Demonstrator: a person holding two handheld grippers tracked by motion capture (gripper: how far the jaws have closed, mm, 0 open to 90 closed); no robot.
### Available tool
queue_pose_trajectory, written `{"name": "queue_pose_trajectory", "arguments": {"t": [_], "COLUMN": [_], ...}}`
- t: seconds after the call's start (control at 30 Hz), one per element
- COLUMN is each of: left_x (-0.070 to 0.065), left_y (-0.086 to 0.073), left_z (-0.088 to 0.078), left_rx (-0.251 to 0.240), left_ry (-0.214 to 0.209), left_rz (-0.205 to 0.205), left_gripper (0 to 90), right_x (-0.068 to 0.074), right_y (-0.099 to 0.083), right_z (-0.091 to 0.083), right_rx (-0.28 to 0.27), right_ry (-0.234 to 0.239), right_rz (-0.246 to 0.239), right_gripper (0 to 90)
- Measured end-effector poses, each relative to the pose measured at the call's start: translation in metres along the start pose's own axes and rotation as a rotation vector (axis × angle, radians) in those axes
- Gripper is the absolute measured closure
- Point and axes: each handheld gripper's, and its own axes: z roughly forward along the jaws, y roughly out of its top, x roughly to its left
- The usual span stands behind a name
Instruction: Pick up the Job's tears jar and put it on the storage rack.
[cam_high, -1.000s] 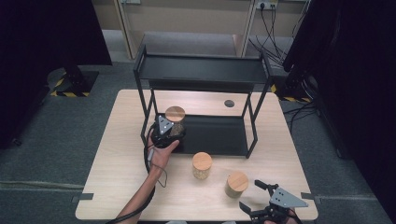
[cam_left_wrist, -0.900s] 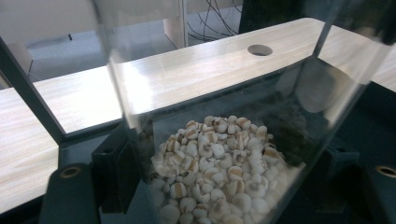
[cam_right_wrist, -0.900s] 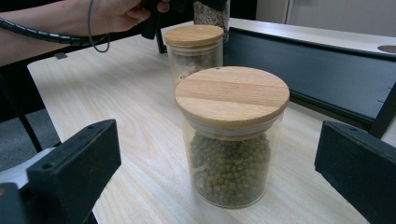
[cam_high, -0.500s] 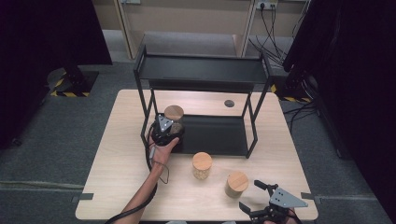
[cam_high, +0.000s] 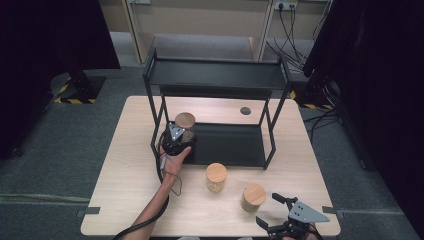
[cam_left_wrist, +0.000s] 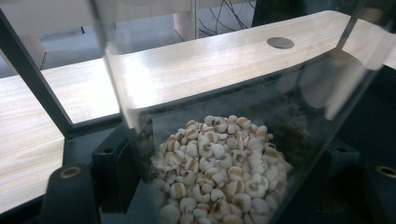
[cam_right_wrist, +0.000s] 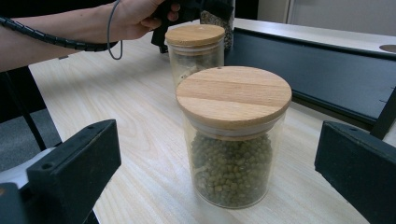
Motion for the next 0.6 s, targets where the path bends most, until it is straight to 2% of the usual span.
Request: {"name": "queue_pose_trajectory", "arguments": {"t": [0.43,0.6], "left_x": [-0.0013,-0.0038], "left_y": [0.0035,0.0068], "left_z": [-0.0031,-0.0085], "left_rx": [0.021,0.026], "left_ry": [0.017,0.027], "left_rz": [-0.011,-0.017], "left_gripper": [24.6,16.2], "right_x": [0.0004,0.0005], "right_y": [0.0001,0.0002], "right_z": [-0.0002,-0.0001], "right_rx": [-0.002,-0.001], "right_ry": [0.001,0.002], "right_rz": [0.0,0.0], "right_gripper": [0.7,0.7]}}
